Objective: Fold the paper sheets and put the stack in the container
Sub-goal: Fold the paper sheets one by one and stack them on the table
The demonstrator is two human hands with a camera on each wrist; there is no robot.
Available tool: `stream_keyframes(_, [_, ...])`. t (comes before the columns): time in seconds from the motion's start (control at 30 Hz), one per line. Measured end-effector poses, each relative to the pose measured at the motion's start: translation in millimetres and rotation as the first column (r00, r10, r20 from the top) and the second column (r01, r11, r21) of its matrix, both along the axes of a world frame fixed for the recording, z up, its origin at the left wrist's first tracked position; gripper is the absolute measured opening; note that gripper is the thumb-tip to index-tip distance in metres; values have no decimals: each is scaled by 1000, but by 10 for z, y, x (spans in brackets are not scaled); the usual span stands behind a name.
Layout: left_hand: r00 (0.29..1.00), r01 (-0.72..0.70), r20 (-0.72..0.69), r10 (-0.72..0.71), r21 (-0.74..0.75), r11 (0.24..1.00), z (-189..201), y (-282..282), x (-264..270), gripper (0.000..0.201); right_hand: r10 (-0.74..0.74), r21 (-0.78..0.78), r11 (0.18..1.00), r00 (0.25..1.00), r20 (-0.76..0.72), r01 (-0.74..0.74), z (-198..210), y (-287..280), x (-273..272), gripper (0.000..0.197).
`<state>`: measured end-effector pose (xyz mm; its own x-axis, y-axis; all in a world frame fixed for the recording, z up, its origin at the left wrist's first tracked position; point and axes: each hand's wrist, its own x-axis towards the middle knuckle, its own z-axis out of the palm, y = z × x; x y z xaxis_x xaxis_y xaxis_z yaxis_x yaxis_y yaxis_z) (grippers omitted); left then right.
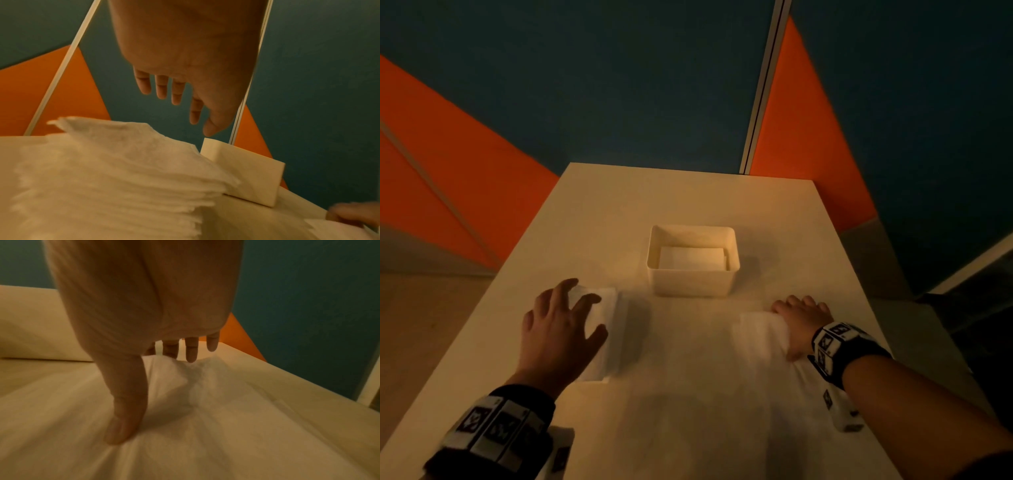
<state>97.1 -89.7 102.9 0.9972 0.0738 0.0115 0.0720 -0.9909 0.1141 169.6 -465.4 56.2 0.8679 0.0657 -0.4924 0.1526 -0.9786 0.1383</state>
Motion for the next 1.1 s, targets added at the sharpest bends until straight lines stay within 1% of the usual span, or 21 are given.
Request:
stream_keyframes(0.2, [997,82,15,-82,11,997,8,-174,27,52,-9,-9,1000,996,91,9,55,20,-23,88])
stream_keyframes(0.27, [994,105,7,-105,8,994,8,-215,32,52,-9,11,1000,991,137,8,83,0,-54,83])
stream_keyframes(0.3, [993,117,5,-117,5,993,8,-232,38,51,-7,32,999,986,168,2,98,-20,-63,74])
stream_keyframes(0.37, [989,147,4,-147,-8,989,1,-266,53,50,-12,93,996,976,218,-9,153,-63,-74,41])
stream_keyframes(0.43, [987,159,-18,-160,-51,986,2,-304,70,48,-9,133,991,976,217,-21,270,-106,-50,10])
stream_keyframes(0.47, [986,163,-30,-166,-81,983,9,-326,89,47,-16,173,985,983,185,-16,345,-118,-36,9])
stream_keyframes(0.5, [984,162,-53,-169,-116,980,16,-346,113,45,-46,249,968,989,138,10,428,-119,-27,16])
stream_keyframes(0.53, [981,163,-81,-178,-165,973,28,-367,139,43,-87,356,933,992,86,51,509,-119,-11,18])
stream_keyframes(0.6, [967,174,-123,-221,-308,935,44,-426,196,37,-174,559,818,985,13,137,670,-91,18,5])
stream_keyframes(0.63, [960,171,-137,-243,-400,900,53,-471,219,31,-204,623,765,979,-10,165,743,-60,27,4])
stream_keyframes(0.67, [952,155,-154,-263,-497,854,61,-523,238,25,-229,681,707,973,-38,193,810,-23,34,9])
stream_keyframes(0.73, [926,60,-245,-288,-656,752,93,-656,251,24,-282,788,562,954,-107,254,914,76,33,13])
stream_keyframes(0.77, [903,-4,-300,-307,-721,693,93,-722,259,28,-312,842,458,938,-148,285,947,134,16,15])
stream_keyframes(0.83, [850,-123,-384,-360,-811,572,114,-833,266,40,-370,916,186,889,-271,356,977,259,-37,16])
stream_keyframes(0.87, [831,-176,-403,-385,-845,506,118,-871,267,49,-386,925,69,865,-321,374,977,320,-68,16])
stream_keyframes(0.9, [821,-229,-409,-400,-876,425,119,-901,266,59,-395,924,-16,847,-357,382,961,377,-94,17])
stream_keyframes(0.93, [817,-285,-409,-405,-899,333,114,-919,271,66,-395,918,-82,833,-388,389,939,432,-123,18])
stream_keyframes(0.97, [823,-332,-394,-410,-918,216,103,-933,277,66,-386,907,-145,821,-420,395,918,488,-154,20])
stream_keyframes(1.03, [857,-374,-339,-389,-927,-15,126,-953,297,49,-354,873,-255,800,-484,415,870,583,-208,23])
stream_keyframes(1.07, [882,-371,-313,-353,-923,-107,154,-949,312,42,-333,851,-301,788,-517,431,836,613,-231,24])
stream_keyframes(1.1, [907,-347,-284,-310,-922,-171,187,-936,329,38,-311,832,-334,782,-541,443,804,632,-247,26])
